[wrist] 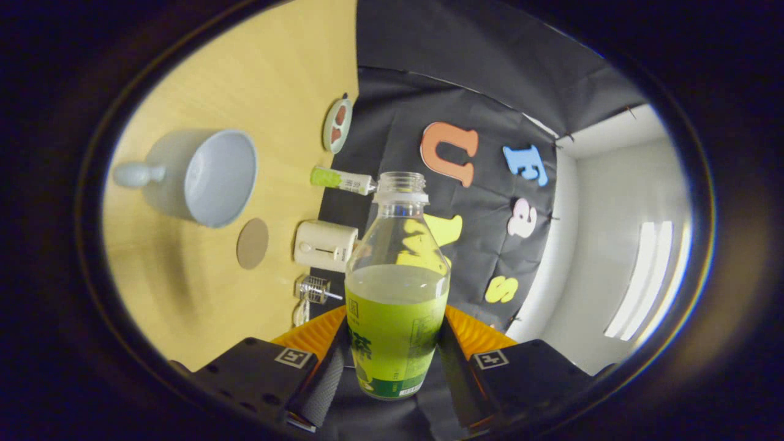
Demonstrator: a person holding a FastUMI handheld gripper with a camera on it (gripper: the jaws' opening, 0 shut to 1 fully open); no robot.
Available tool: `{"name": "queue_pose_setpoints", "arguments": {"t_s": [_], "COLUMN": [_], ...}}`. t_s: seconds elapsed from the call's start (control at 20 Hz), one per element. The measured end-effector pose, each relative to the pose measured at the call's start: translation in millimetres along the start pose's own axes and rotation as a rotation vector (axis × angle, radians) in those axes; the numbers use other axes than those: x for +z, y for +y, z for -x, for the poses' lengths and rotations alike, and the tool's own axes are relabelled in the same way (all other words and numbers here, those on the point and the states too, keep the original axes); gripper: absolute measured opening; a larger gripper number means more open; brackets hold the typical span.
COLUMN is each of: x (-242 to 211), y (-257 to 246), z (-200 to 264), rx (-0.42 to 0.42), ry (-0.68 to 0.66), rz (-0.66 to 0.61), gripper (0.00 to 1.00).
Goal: Take the bottle from table, then pour the juice into the cup, finally place the bottle on the coaster
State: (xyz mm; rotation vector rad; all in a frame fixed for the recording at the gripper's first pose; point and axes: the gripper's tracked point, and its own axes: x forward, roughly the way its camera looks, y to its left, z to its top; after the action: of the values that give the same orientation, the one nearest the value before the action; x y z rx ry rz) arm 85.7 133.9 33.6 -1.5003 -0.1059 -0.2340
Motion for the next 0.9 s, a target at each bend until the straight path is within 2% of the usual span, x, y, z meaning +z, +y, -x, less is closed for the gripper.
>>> {"name": "queue_pose_setpoints", "arguments": {"t_s": [0.15, 0.3, 0.4, 0.45, 0.55, 0.7, 0.9], "x": [12, 16, 16, 19, 32, 40, 55], "y": [-14, -22, -21, -18, -25, -45, -35], "z": [-1, -11, -19, -20, -26, -37, -58], "rx": [0.012, 0.043, 0.097, 0.150, 0.207, 0.195, 0.274], "ry": [-0.002, 0.021, 0.066, 0.082, 0.056, 0.002, -0.001], "rz": [-0.245, -0.553, -0.781, -0.883, -1.067, -1.213, -1.328], "gripper": [0.81, 0.81, 0.81, 0.81, 0.81, 0.81, 0.82]}}
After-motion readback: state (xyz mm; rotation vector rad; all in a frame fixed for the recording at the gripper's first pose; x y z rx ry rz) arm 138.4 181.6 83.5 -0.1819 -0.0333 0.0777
